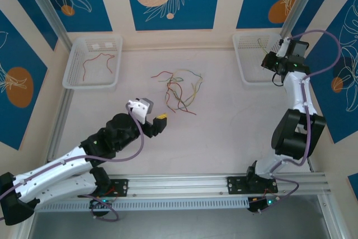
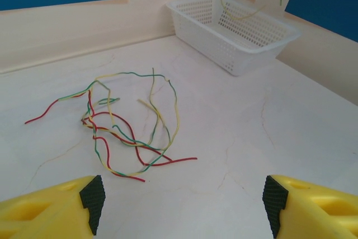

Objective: Untangle the cables

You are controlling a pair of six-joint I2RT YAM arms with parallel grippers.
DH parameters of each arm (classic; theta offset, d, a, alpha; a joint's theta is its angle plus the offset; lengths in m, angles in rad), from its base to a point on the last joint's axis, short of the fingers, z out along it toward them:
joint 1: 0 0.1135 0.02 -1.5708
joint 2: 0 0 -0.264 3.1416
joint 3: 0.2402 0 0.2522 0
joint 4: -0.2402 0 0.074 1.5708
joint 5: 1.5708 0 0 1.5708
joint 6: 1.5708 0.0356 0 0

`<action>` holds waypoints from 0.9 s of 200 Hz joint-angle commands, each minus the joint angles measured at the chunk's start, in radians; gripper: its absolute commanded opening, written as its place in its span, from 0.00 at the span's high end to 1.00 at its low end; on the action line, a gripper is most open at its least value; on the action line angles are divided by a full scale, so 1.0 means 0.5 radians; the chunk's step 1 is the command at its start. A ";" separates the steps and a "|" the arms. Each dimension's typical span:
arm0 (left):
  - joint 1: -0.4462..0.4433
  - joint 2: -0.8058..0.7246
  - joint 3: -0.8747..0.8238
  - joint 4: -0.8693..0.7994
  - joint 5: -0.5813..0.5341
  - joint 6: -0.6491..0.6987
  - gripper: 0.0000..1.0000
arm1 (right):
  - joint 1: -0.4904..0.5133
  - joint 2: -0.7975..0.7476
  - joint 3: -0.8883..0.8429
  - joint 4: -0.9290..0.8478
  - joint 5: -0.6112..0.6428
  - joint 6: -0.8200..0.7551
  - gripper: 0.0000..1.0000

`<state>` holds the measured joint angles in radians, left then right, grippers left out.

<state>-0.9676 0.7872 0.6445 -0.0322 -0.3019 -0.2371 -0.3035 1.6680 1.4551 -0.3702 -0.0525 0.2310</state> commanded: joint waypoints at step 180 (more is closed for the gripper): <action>-0.027 -0.041 0.030 -0.024 -0.114 0.088 0.23 | 0.192 0.039 0.147 -0.286 0.534 -0.080 0.48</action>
<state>-0.9710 0.7723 0.6312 -0.0399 -0.3317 -0.2024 -0.2192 1.8149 1.5478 -0.4847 0.1925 0.1589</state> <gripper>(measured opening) 0.768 0.519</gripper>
